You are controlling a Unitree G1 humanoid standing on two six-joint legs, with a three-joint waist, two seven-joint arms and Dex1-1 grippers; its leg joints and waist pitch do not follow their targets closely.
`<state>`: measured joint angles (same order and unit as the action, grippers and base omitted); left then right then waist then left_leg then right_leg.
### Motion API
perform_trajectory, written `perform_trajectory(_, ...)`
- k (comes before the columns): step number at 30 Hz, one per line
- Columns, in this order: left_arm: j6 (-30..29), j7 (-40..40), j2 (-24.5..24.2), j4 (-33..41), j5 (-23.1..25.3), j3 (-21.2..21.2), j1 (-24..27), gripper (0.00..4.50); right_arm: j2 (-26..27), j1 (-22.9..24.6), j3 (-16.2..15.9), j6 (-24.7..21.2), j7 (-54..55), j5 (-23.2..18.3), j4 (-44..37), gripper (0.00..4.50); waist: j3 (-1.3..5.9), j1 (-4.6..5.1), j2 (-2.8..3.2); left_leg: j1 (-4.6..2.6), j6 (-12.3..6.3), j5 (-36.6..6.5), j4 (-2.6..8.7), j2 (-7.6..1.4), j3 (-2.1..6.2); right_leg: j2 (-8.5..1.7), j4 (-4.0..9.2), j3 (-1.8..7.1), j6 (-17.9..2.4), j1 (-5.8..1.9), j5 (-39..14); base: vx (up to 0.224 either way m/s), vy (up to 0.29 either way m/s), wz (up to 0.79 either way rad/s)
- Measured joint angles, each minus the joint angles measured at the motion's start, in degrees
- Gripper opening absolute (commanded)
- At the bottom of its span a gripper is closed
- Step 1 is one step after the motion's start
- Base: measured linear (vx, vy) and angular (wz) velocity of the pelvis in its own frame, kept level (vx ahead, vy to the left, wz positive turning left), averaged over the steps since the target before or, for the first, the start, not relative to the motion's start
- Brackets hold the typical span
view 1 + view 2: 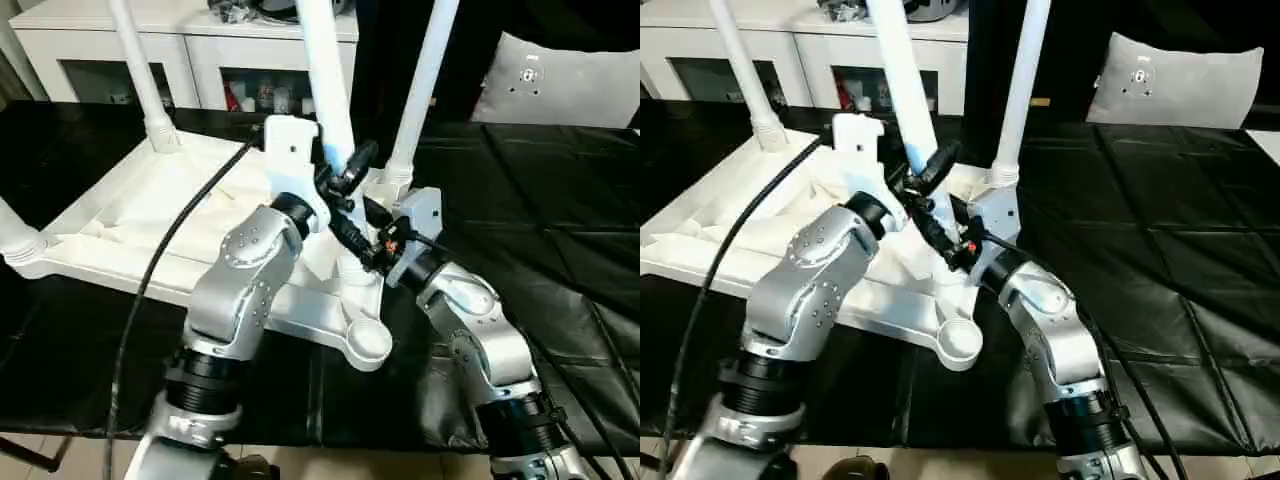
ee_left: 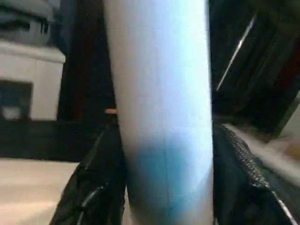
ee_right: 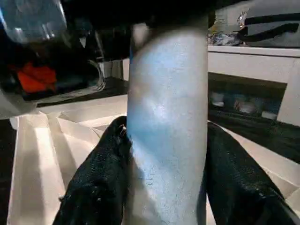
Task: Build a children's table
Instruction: Pick table leg
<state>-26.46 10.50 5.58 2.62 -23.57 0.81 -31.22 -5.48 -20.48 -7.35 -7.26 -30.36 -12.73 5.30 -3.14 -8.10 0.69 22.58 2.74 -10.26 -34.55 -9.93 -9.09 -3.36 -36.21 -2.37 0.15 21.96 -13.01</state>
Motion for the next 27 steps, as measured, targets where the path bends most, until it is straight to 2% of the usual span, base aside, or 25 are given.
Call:
perform_trajectory(1,-0.9,-0.1,0.6,0.0,-1.9,-1.3,0.0,1.99,0.0,-0.1,0.0,-0.1,-0.1,0.0,0.0,2.42,0.0,0.01,0.0,-0.01,0.0,0.0,0.0,0.0,0.0,0.0,0.0,0.0,0.0,0.0,0.0,0.0,0.0,0.0)
perform_trajectory(4,-2.0,-0.5,0.9,0.0,-3.9,-3.3,0.0,1.87,0.6,-0.6,0.3,-1.4,0.0,-1.2,0.0,2.62,0.0,0.02,0.0,-0.01,-0.02,0.0,0.0,0.0,0.0,0.0,0.0,0.01,0.0,0.0,0.0,0.0,0.0,0.0)
perform_trajectory(6,-2.1,-0.8,0.1,-0.3,-4.0,-3.5,-0.5,1.84,1.2,-1.0,1.0,-2.9,-0.5,-3.6,-0.1,2.98,0.0,0.04,0.0,0.0,-0.03,0.0,0.0,0.0,0.0,0.0,0.0,0.01,0.0,0.0,0.0,0.0,0.0,0.0)
perform_trajectory(9,-3.7,-0.7,-2.2,-1.4,-3.6,-4.1,-2.1,1.82,1.2,-1.5,4.0,-7.3,-2.9,-10.4,-1.8,3.08,0.0,-0.07,0.0,0.0,-0.06,0.0,-0.01,0.0,0.0,0.0,0.0,0.0,0.0,-0.01,0.0,0.0,0.0,0.0)
perform_trajectory(11,-6.1,-0.2,-3.8,-2.3,-4.4,-5.7,-3.1,1.82,0.8,-1.5,7.3,-8.9,-4.1,-15.2,-3.4,3.33,0.0,-0.05,0.0,0.0,-0.09,0.1,-0.01,0.0,0.0,0.0,0.01,0.01,0.0,-0.01,0.0,0.0,0.0,0.0)
perform_trajectory(14,-8.6,1.7,-5.6,-2.8,-7.1,-7.8,-3.4,1.82,-1.5,-2.2,11.7,-12.4,-5.0,-20.4,-4.2,3.6,0.0,-0.11,0.0,0.0,-0.09,0.1,-0.03,0.0,-0.02,0.0,0.01,0.01,0.0,-0.01,0.1,0.0,0.0,0.0)
perform_trajectory(17,-10.3,3.9,-7.4,-3.5,-8.8,-8.2,-3.6,1.82,-3.9,-2.9,14.8,-16.9,-5.1,-24.0,-4.6,3.85,0.0,-0.16,0.01,0.0,-0.08,0.1,-0.03,0.0,-0.02,0.0,0.0,0.0,0.0,-0.01,0.1,0.0,0.0,0.0)
perform_trajectory(19,-11.9,6.1,-8.7,-3.8,-10.4,-8.3,-4.0,1.82,-6.2,-2.9,15.5,-20.5,-6.4,-26.1,-4.7,3.95,0.0,-0.18,0.01,0.02,-0.08,0.1,-0.04,0.0,-0.02,0.0,0.0,0.0,0.0,-0.01,0.1,0.0,0.0,0.0)
perform_trajectory(20,-12.9,7.3,-9.4,-3.8,-11.0,-8.2,-4.4,1.82,-7.8,-2.9,15.6,-22.2,-7.4,-26.6,-4.7,4.22,0.0,-0.21,0.02,0.02,-0.08,0.1,-0.04,0.01,-0.01,-0.01,0.0,0.0,0.0,-0.01,0.1,0.0,0.0,0.0)
perform_trajectory(23,-14.6,10.0,-11.0,-3.7,-12.8,-8.5,-5.1,1.82,-11.2,-2.9,15.9,-25.2,-9.5,-27.2,-4.7,4.31,0.0,-0.2,0.02,0.0,-0.06,0.1,-0.03,0.01,-0.02,-0.01,0.0,-0.01,0.0,-0.01,0.1,0.0,0.0,0.0)
perform_trajectory(27,-17.0,14.7,-13.0,-3.3,-14.6,-7.5,-5.1,1.82,-16.2,-2.1,12.7,-28.6,-15.5,-27.2,-5.3,4.31,0.0,-0.18,0.02,0.0,-0.06,0.1,-0.03,0.0,-0.02,-0.01,-0.01,-0.01,0.0,-0.01,0.1,0.0,0.0,0.0)
